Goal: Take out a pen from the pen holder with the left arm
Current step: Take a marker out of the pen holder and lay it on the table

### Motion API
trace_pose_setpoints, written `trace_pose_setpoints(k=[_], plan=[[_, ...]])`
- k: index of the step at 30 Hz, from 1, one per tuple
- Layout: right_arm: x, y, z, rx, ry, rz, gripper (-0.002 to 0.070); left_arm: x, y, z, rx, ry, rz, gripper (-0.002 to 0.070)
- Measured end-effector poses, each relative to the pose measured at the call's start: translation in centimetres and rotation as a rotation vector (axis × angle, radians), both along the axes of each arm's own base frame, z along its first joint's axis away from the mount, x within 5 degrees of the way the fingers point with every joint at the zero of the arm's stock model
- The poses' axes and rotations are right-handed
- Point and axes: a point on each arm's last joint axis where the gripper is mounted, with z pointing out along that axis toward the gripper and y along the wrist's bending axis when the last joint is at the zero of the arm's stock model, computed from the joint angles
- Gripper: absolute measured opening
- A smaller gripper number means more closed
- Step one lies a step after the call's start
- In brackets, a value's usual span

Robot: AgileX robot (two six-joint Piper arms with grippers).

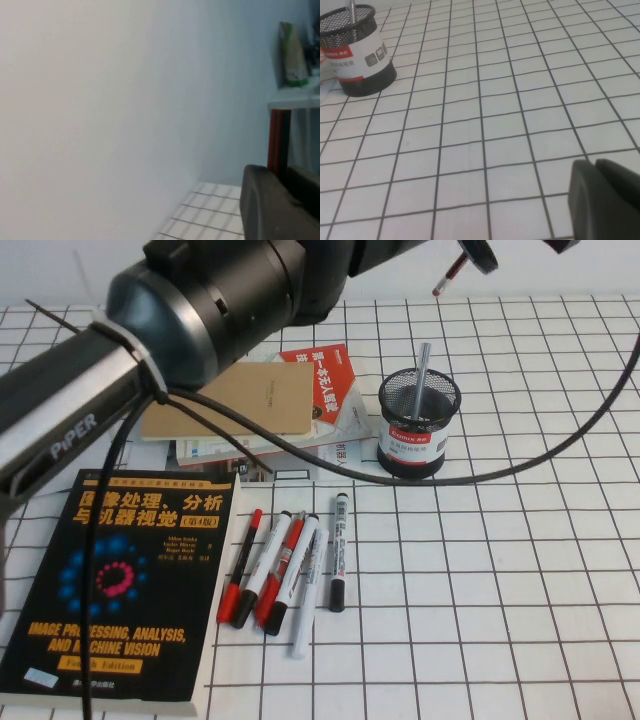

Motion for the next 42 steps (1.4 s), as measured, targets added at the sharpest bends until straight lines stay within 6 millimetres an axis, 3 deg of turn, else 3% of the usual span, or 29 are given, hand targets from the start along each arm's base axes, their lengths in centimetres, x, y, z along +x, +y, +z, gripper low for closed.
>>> trace_pose_setpoints(k=[3,7,14,20,25,28,36,42], plan=[[0.0,0.0,0.0,0.000,0.000,0.000,-0.0016,-1.2,-0.2,-0.4,0.096,0.065,-0.098,0.0029],[0.0,0.0,0.0,0.000,0.000,0.000,-0.0017,-1.6,0.3,-3.1,0.370,0.228,-0.093,0.0029],[0.0,0.0,0.0,0.000,0.000,0.000,-0.0017,0.0,4.9,-6.9,0.728,0.555,0.349,0.0029],[0.0,0.0,0.0,0.000,0.000,0.000,-0.0017,1.8,9.2,-8.3,0.702,0.862,0.475,0.0029],[0.0,0.0,0.0,0.000,0.000,0.000,-0.0016,4.9,12.1,-11.7,0.567,1.189,0.385,0.0029],[0.0,0.0,0.0,0.000,0.000,0.000,-0.0017,6.8,13.2,-14.1,0.511,1.300,0.371,0.0029],[0.0,0.0,0.0,0.000,0.000,0.000,-0.0017,8.7,12.7,-20.1,0.505,1.468,0.359,0.0029],[0.0,0.0,0.0,0.000,0.000,0.000,-0.0017,9.7,11.9,-21.3,0.364,1.502,0.395,0.0029]])
